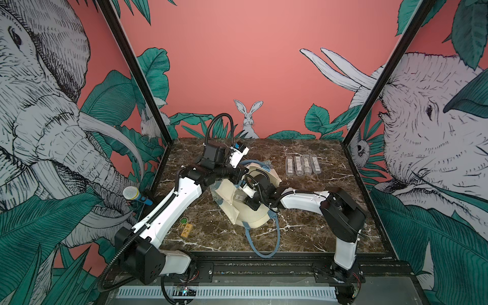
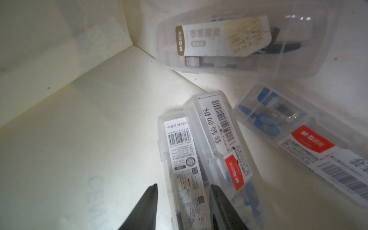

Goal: Take out the compass set from the canvas bag
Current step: Pick up the compass set from the canvas bag.

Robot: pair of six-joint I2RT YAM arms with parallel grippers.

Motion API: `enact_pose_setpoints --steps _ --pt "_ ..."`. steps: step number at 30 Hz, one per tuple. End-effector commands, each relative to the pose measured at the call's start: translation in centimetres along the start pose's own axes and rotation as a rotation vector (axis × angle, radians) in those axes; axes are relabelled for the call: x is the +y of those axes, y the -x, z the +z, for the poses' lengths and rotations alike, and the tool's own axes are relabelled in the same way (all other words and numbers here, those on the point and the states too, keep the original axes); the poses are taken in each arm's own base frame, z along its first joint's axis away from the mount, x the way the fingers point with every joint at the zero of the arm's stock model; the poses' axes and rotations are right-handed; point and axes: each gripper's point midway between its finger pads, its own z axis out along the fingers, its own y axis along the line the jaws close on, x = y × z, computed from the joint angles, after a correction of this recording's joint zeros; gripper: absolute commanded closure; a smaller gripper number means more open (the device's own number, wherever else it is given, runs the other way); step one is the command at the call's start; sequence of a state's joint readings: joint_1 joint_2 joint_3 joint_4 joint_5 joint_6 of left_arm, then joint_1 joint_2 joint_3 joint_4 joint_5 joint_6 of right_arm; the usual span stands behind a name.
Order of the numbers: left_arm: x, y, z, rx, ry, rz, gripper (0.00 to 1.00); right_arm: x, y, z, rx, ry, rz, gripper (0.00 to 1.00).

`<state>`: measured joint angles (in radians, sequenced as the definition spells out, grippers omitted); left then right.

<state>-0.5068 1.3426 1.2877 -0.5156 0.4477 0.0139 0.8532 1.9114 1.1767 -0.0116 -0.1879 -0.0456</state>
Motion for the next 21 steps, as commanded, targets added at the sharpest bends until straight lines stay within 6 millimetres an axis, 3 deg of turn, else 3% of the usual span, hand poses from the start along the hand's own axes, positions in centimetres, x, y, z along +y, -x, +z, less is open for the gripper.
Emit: enact_pose_setpoints --steps 1,7,13,21 --pt "-1.0 0.6 -0.8 -0.033 -0.028 0.012 1.0 0.0 -0.4 0.6 0.012 0.032 0.045 0.57" --pt "-1.0 0.5 -0.8 -0.034 -0.026 0.017 1.0 -0.9 -2.8 1.6 0.073 0.044 0.108 0.55" --pt "-0.9 0.5 -0.8 -0.036 -0.022 0.018 1.0 -1.5 -4.8 1.8 0.14 0.027 0.131 0.4" --pt "-0.9 0.4 -0.7 -0.034 -0.021 0.018 1.0 -0.1 -5.1 1.9 0.17 0.105 0.19 0.35"
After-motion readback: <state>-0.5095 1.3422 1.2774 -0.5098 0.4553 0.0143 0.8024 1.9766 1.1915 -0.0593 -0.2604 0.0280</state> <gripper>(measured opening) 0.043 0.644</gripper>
